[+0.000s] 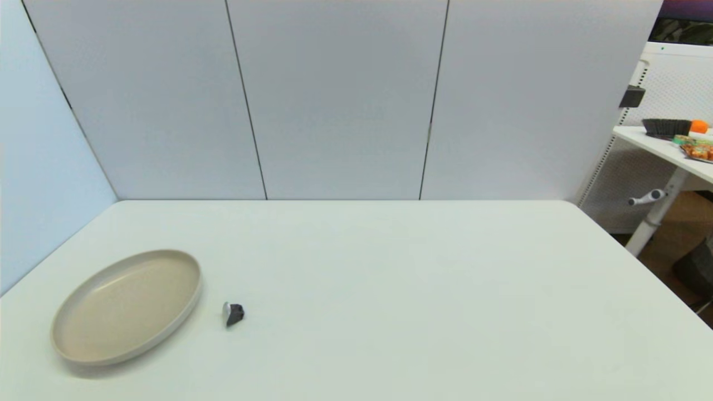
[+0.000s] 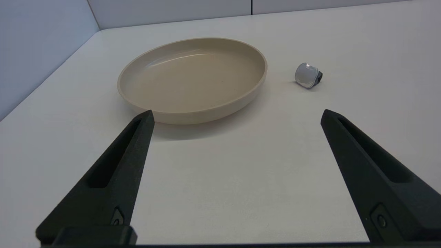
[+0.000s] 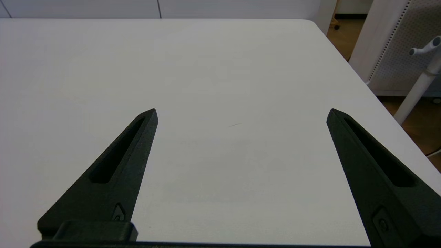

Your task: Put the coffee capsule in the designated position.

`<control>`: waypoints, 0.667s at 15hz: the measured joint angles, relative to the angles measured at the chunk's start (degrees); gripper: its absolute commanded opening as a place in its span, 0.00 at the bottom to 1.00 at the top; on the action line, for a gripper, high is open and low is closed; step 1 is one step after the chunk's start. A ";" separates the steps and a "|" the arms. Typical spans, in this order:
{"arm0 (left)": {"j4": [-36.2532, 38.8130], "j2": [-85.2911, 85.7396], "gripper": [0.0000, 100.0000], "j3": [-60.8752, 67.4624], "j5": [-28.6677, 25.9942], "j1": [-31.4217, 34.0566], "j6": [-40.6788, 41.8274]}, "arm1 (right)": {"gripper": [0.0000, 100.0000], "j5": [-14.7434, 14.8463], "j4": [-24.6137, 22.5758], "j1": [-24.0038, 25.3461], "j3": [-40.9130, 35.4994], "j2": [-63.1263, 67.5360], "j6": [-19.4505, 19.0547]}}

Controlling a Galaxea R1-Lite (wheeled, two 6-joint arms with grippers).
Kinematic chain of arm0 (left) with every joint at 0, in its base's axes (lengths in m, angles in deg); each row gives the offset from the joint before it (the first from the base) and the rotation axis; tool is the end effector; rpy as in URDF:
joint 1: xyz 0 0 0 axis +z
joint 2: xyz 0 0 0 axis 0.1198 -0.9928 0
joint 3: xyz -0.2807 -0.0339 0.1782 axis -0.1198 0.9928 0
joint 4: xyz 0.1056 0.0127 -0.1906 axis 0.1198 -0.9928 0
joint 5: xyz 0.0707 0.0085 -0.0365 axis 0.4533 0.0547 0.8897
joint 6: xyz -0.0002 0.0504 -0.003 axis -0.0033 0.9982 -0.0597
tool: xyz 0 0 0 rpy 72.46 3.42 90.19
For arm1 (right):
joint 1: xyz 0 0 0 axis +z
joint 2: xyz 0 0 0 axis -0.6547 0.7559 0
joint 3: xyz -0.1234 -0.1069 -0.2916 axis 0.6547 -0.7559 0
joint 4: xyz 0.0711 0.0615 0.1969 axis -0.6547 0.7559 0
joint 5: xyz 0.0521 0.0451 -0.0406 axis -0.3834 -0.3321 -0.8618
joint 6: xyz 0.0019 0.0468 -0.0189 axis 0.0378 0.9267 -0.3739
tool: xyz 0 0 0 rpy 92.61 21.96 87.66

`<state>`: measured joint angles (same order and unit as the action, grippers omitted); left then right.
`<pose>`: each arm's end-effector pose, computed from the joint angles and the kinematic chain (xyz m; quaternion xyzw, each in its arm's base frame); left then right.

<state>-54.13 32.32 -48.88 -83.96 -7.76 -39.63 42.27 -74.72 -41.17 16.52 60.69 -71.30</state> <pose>0.0009 -0.0014 0.0752 0.0511 -0.0002 -0.0205 0.9985 0.0009 0.0001 0.0754 -0.0033 -0.0007 -0.0003 1.0000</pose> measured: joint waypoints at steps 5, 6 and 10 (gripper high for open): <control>-0.07 0.01 1.00 0.02 -0.01 0.00 -0.02 | 1.00 0.02 0.00 0.00 0.00 0.00 0.00; -0.09 0.00 1.00 0.02 -0.01 0.00 0.00 | 1.00 0.00 0.00 0.00 0.00 0.00 -0.02; -0.09 0.00 1.00 0.02 -0.01 0.00 0.00 | 1.00 0.02 0.00 0.02 0.00 0.00 -0.02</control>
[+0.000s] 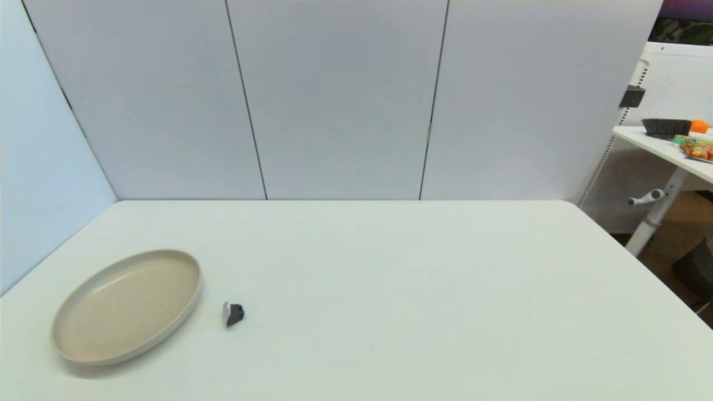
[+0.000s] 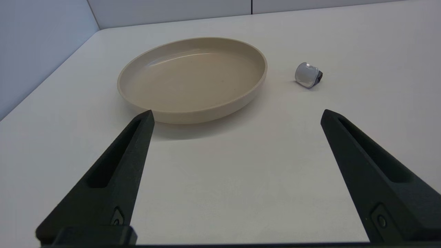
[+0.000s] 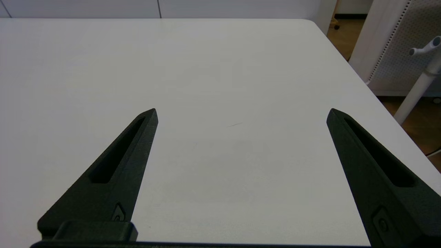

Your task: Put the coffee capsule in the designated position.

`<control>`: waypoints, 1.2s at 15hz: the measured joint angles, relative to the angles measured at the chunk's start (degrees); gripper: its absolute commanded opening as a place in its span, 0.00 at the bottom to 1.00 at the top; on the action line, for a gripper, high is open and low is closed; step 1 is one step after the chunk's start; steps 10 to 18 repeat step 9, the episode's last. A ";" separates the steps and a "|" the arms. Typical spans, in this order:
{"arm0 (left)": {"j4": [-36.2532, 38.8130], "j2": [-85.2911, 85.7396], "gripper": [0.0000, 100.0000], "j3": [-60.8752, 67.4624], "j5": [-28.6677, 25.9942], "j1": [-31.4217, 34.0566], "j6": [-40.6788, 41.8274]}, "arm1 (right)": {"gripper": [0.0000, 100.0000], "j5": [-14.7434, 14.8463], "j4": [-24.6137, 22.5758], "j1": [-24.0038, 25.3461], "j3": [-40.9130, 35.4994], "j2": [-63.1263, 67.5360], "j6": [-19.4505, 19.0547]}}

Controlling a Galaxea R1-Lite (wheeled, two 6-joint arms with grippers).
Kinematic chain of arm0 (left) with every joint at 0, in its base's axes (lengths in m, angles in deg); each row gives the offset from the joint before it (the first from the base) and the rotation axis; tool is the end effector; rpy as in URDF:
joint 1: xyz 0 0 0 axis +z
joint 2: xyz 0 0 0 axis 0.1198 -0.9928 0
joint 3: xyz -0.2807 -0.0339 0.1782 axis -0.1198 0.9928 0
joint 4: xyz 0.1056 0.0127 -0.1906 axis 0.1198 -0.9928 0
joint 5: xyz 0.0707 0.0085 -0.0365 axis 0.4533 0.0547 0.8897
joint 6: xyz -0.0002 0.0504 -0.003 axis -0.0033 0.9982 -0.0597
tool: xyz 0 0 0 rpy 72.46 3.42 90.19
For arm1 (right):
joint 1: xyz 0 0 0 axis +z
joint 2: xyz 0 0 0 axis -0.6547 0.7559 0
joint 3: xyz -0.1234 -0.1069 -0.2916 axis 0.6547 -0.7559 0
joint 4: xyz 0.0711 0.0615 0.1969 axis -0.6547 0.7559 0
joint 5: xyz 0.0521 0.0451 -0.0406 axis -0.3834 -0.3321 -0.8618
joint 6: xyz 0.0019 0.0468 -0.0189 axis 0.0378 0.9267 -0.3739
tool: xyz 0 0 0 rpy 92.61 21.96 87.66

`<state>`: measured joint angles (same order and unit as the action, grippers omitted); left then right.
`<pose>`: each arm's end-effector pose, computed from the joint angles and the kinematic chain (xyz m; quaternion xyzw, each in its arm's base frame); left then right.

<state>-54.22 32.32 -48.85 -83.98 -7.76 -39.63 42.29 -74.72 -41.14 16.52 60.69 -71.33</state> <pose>0.0009 -0.0014 0.0748 0.0511 0.0008 -0.0207 0.9985 0.0009 0.0001 0.0754 -0.0036 -0.0007 -0.0002 1.0000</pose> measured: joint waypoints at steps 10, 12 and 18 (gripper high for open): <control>0.01 0.00 1.00 0.00 0.01 0.00 -0.02 | 1.00 0.09 0.00 0.00 0.00 0.00 0.40; 0.01 0.00 1.00 0.00 0.01 0.00 -0.02 | 1.00 0.09 0.00 0.00 0.00 0.00 0.40; 0.01 0.00 1.00 0.00 0.01 0.00 -0.02 | 1.00 0.09 0.00 0.00 0.00 0.00 0.40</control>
